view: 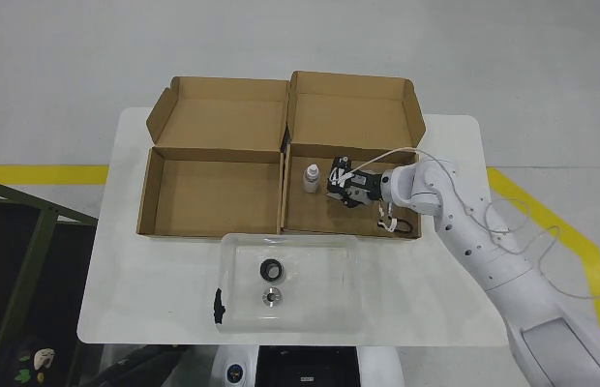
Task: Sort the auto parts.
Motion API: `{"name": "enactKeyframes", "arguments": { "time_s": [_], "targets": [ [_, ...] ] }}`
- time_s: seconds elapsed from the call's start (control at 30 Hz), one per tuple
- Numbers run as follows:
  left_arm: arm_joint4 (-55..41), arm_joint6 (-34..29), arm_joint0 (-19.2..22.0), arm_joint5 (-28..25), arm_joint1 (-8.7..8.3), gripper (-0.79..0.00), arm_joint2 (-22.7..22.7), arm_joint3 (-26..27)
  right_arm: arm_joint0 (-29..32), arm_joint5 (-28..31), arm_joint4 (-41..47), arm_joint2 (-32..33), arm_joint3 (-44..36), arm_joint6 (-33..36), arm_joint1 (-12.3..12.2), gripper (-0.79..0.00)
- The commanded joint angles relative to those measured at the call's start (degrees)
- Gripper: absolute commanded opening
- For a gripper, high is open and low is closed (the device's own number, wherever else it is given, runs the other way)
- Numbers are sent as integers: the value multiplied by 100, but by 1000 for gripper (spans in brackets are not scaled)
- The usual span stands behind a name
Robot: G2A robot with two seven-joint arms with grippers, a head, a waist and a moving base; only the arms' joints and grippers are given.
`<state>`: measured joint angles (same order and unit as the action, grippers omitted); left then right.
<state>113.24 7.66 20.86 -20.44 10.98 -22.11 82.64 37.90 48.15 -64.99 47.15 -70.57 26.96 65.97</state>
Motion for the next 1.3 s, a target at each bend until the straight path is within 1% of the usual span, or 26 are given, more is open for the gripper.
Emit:
{"name": "enactKeyframes", "arguments": {
  "time_s": [0.0, 0.03, 0.07, 0.1, 0.17, 0.37, 0.57, 0.8, 1.13, 1.17, 1.27],
  "targets": [
    [0, 0, 0, 0, 0, 0, 0, 0, -10, -6, -10, -9, 13, 2, 7, -628],
    [0, 0, 0, 0, 0, 0, 0, 0, -15, -4, -13, -13, 20, 5, 10, -610],
    [0, 0, 0, 0, 0, 0, 0, 0, -19, -3, -13, -16, 27, 4, 13, -610],
    [0, 0, 0, 0, 0, 0, 0, 0, -21, -4, -11, -16, 30, -1, 16, -579],
    [0, 0, 0, 0, 0, 0, 0, 0, -25, -6, -11, -12, 20, -9, 20, -542],
    [0, 0, 0, 0, 0, 0, 0, 0, 27, -52, -27, 118, -215, -3, -15, -489],
    [0, 0, 0, 0, 0, 0, 0, 0, 167, -104, -84, 413, -695, 163, -117, -443],
    [0, 0, 0, 0, 0, 0, 0, 0, 542, -72, -91, 800, -1528, 352, -264, -409],
    [0, 0, 0, 0, 0, 0, 0, 0, 1341, -186, -142, 1186, -2980, 566, -435, -391],
    [0, 0, 0, 0, 0, 0, 0, 0, 1419, -190, -159, 1216, -3114, 581, -450, -369],
    [0, 0, 0, 0, 0, 0, 0, 0, 1642, -224, -193, 1256, -3499, 556, -480, -342]
  ]
}}
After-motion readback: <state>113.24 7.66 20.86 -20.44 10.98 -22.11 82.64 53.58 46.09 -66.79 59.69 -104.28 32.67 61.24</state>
